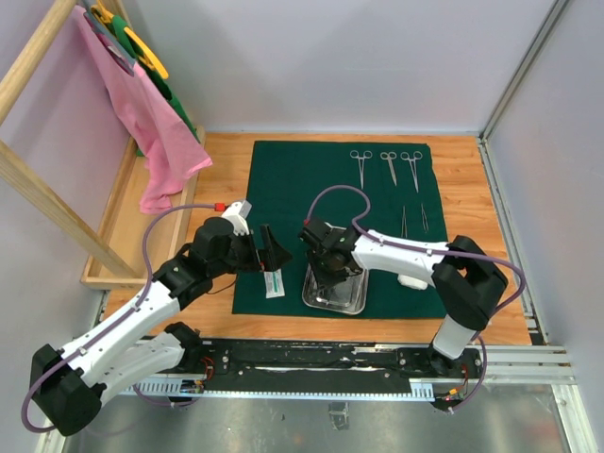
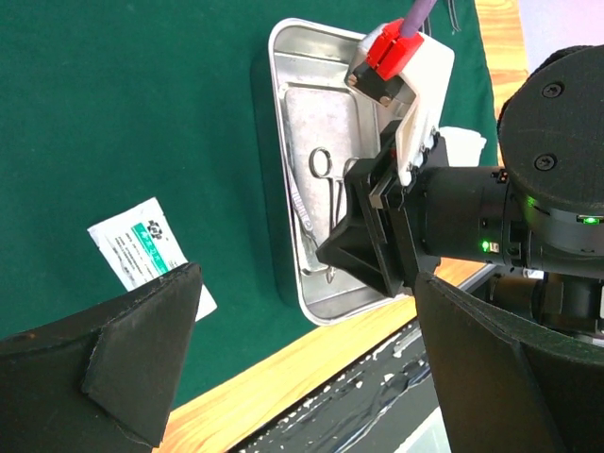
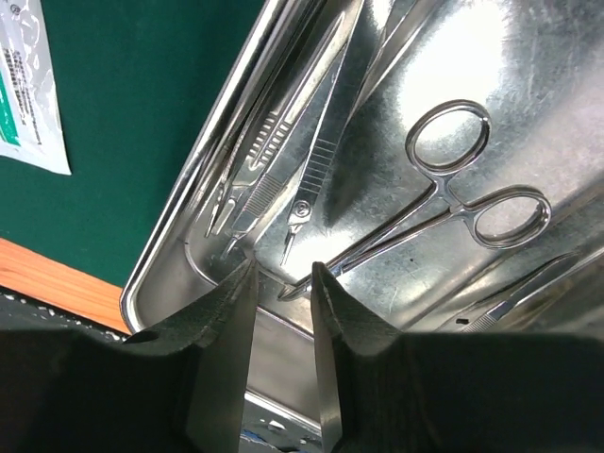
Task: Open and lay out the surgical kit
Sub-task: Pick up the medical item from the container.
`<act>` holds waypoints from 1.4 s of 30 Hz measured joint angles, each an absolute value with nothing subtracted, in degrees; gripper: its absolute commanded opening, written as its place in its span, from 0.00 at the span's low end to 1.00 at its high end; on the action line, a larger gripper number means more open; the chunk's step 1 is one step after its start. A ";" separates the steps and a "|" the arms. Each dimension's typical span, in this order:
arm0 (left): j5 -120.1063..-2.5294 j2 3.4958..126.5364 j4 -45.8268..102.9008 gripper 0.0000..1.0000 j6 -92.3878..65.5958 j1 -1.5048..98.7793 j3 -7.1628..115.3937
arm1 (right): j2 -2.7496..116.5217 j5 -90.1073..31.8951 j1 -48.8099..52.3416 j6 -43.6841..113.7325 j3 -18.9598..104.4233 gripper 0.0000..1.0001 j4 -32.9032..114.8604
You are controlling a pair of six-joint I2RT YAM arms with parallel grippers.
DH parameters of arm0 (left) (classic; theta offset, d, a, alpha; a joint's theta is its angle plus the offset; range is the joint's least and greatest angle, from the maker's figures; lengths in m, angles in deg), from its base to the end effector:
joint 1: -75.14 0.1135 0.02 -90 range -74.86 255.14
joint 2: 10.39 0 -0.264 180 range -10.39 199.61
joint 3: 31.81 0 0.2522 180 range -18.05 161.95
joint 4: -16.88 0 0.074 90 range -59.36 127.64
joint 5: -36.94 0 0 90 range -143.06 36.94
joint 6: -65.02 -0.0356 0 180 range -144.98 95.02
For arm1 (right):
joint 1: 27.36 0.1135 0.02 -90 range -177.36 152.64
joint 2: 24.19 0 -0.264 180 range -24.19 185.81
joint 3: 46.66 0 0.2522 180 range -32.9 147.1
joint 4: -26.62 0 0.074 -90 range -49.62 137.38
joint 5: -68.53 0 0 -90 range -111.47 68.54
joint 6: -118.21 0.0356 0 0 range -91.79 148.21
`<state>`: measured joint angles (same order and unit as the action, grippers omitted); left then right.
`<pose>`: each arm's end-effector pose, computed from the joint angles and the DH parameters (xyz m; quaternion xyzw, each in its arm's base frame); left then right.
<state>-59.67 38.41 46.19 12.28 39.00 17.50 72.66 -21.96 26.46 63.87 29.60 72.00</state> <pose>0.1544 -0.1178 0.2617 0.0209 0.8596 -0.3435 0.3778 0.1959 0.2683 0.1868 -0.1552 0.9657 0.1495 0.1449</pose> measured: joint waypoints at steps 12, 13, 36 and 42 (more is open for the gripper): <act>-60.48 37.55 47.02 0.99 10.79 39.00 17.23 | 76.77 -19.60 26.94 66.84 31.11 0.24 73.79; -60.48 37.42 47.18 0.99 10.64 39.00 17.23 | 77.01 -19.38 27.23 67.08 31.39 0.24 73.75; -60.91 34.30 50.10 0.99 9.48 39.00 17.21 | 68.86 -12.43 29.63 68.96 36.20 0.01 79.28; -60.91 33.73 50.37 0.99 9.50 39.00 17.21 | 65.15 -10.94 29.59 68.42 38.06 0.01 79.41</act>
